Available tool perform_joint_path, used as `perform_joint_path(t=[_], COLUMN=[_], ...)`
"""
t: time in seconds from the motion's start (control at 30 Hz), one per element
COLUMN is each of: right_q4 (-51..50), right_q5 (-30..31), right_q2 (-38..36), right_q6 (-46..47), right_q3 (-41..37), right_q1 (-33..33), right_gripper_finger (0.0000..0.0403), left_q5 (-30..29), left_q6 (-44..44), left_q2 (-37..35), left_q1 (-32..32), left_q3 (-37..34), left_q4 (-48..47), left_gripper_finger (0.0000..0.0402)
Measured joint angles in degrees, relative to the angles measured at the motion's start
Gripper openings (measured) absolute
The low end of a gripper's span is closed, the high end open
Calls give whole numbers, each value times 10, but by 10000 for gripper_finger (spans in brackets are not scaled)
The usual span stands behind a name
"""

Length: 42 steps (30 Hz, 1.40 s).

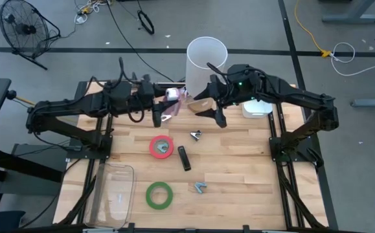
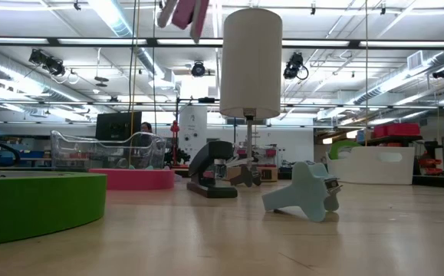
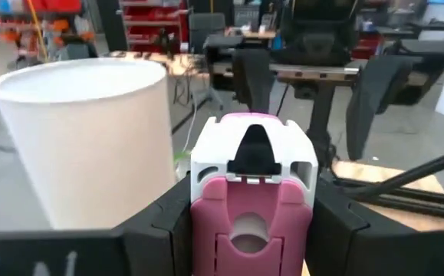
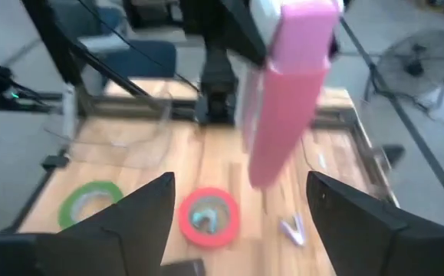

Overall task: Pick and place Stapler, Stapler remover, tape
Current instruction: Put the pink stapler into the top transparent bin

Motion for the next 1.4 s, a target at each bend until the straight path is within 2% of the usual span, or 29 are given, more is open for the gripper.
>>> perform_joint_path(t=[0.3,0.5,0.6,0.8,0.87,1.03,1.4], right_q4=[-85,-77,-51,53,73,89,73], right_q5=[56,61,50,-42,-55,-41,-29], right_q2=[0,0,-2,-20,-30,-60,-101], right_q6=[-19,-20,-5,47,57,56,68], right_q3=[0,0,0,0,0,0,0], right_q1=[0,0,0,0,1,0,0], right_gripper_finger=[285,284,282,275,270,253,213], left_q5=[23,27,26,44,53,70,67], left_q6=[-4,-12,-12,-12,-12,-12,-3], left_q2=[-1,0,0,0,0,0,2], left_q1=[34,69,94,152,171,226,325], left_q3=[0,0,0,0,0,0,-1], left_q4=[-84,-135,-164,-211,-222,-250,-309], left_gripper_finger=[175,175,175,175,175,175,175])
